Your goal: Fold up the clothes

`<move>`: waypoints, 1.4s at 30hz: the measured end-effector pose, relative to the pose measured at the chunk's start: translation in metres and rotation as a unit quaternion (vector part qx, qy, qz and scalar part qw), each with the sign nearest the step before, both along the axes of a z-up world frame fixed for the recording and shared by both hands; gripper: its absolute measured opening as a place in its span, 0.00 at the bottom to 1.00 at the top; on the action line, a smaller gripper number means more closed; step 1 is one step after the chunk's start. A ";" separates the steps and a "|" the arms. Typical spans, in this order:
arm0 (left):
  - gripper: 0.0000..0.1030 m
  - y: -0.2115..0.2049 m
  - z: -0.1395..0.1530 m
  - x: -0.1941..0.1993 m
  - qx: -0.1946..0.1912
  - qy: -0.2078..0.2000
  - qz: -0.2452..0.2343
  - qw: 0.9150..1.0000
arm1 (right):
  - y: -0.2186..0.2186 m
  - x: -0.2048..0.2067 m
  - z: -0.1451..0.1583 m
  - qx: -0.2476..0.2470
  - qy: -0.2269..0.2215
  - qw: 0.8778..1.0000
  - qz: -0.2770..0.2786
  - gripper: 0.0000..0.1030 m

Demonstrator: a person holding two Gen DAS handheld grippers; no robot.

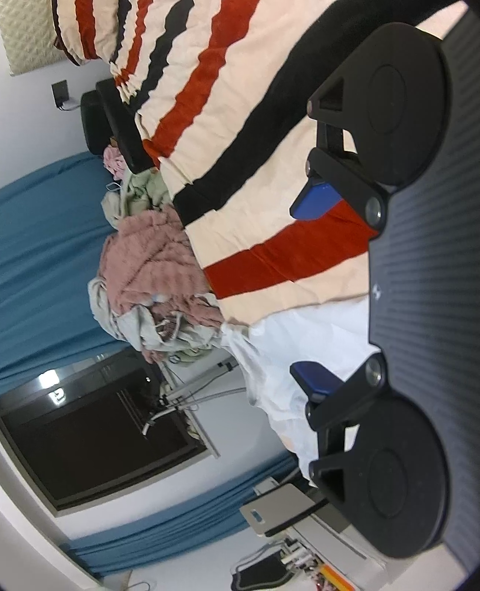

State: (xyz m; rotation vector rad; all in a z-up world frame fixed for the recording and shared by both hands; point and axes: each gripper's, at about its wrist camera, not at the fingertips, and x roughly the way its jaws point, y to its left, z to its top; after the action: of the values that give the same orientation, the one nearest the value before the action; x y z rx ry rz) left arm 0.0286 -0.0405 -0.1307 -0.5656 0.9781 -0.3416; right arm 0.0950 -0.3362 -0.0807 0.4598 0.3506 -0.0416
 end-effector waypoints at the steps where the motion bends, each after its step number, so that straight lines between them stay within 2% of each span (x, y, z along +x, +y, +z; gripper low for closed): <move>1: 0.36 -0.003 -0.004 0.005 -0.003 0.006 -0.008 1.000 | 0.001 0.000 0.000 -0.001 0.002 1.000 0.003 0.83; 4: 0.36 -0.014 -0.014 0.012 0.007 0.014 -0.025 1.000 | 0.005 0.002 -0.001 -0.006 0.007 1.000 0.011 0.83; 5: 0.27 -0.018 -0.016 0.013 0.012 0.015 -0.029 0.999 | 0.006 0.002 -0.001 -0.008 0.008 1.000 0.014 0.83; 6: 0.08 -0.019 -0.015 0.013 0.011 0.011 -0.036 0.999 | 0.007 0.002 -0.001 -0.010 0.010 1.000 0.016 0.83; 7: 0.03 -0.020 -0.014 0.012 0.010 0.006 -0.043 0.999 | 0.008 0.002 -0.001 -0.011 0.011 1.000 0.019 0.83; 13: 0.02 -0.010 0.008 -0.003 0.005 -0.023 -0.036 0.999 | 0.010 0.004 -0.002 -0.017 0.014 0.999 0.030 0.83; 17: 0.02 -0.003 0.014 -0.009 0.060 -0.028 -0.030 0.997 | 0.011 0.005 -0.003 -0.021 0.015 0.999 0.036 0.83; 22: 0.03 -0.007 0.015 -0.010 0.093 -0.030 -0.034 0.995 | 0.015 0.004 -0.001 -0.032 0.012 0.998 0.044 0.83; 25: 0.19 -0.007 0.027 -0.013 0.111 -0.049 -0.040 0.992 | 0.020 0.000 0.001 -0.037 0.003 0.998 0.047 0.83; 27: 0.43 -0.007 0.037 -0.015 0.124 -0.067 -0.040 0.989 | 0.024 -0.002 0.002 -0.041 -0.003 0.998 0.050 0.83; 29: 0.53 -0.006 0.050 -0.013 0.136 -0.091 -0.041 0.986 | 0.028 -0.005 0.003 -0.046 -0.008 0.997 0.053 0.83; 31: 0.58 -0.002 0.065 -0.013 0.160 -0.119 -0.042 0.979 | 0.033 -0.007 0.004 -0.050 -0.012 0.997 0.057 0.83; 33: 0.77 -0.002 0.079 -0.009 0.180 -0.143 -0.038 0.972 | 0.038 -0.009 0.005 -0.054 -0.018 0.997 0.059 0.83; 35: 0.89 -0.001 0.097 -0.007 0.194 -0.181 -0.033 0.964 | 0.043 -0.011 0.006 -0.057 -0.024 0.996 0.063 0.83; 39: 0.97 -0.005 0.126 -0.004 0.220 -0.245 -0.035 0.944 | 0.053 -0.016 0.008 -0.067 -0.035 0.995 0.069 0.83; 42: 1.00 -0.006 0.136 -0.006 0.224 -0.277 -0.028 0.934 | 0.062 -0.019 0.009 -0.076 -0.043 0.994 0.072 0.83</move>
State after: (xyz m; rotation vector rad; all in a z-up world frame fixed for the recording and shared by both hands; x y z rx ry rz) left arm 0.0227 -0.0463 0.0053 -0.0115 0.4955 -0.2923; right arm 0.0758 -0.2742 -0.0715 0.2833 0.2929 0.0911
